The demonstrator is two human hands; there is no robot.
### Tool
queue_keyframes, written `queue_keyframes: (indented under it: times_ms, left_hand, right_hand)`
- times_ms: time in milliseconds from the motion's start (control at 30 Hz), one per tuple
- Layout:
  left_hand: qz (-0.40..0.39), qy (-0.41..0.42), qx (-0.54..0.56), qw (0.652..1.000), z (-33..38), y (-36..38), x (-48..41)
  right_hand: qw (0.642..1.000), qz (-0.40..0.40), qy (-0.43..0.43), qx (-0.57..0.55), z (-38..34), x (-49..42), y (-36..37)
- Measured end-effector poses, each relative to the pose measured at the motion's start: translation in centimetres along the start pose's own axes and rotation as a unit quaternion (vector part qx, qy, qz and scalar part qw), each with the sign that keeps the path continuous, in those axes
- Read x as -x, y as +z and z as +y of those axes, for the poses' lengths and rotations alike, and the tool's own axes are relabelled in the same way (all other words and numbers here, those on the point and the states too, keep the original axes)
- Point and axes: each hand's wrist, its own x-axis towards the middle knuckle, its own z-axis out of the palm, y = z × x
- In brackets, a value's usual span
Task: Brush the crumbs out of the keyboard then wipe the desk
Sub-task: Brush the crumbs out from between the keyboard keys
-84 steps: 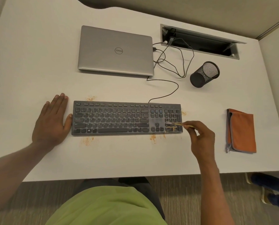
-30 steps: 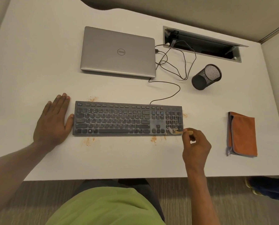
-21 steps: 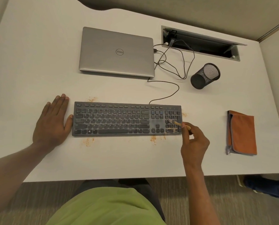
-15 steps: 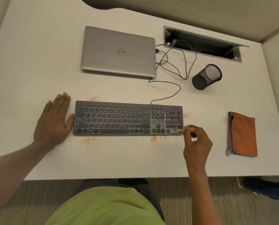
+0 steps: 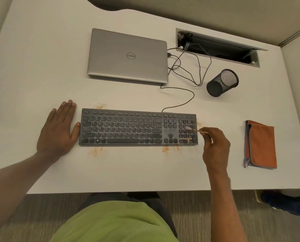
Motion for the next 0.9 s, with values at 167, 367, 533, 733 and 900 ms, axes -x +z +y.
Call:
queue_keyframes:
  times_ms: [167,367,533,733,900]
  left_hand:
    - [-0.003,-0.001,0.002,1.0,0.0,0.0,0.0]
    - [-0.004,-0.002,0.005,1.0,0.1,-0.1,0.0]
    - [-0.005,-0.003,0.007,1.0,0.0,0.0,0.0]
    - [-0.003,-0.001,0.009,1.0,-0.1,0.1,0.0]
    - [-0.006,-0.001,0.003,1.0,-0.1,0.1,-0.1]
  right_hand:
    - [0.998,0.046,0.018,-0.042,-1.0,-0.4,-0.6]
    - [0.994,-0.046,0.012,-0.095,-1.5,-0.5,0.2]
    - [1.0,0.022,0.007,0.001,0.3,-0.3,-0.7]
    - [0.997,0.03,0.02,-0.062,-1.2,-0.3,-0.4]
    - [0.997,0.003,0.044,-0.066,-1.1,-0.4,0.5]
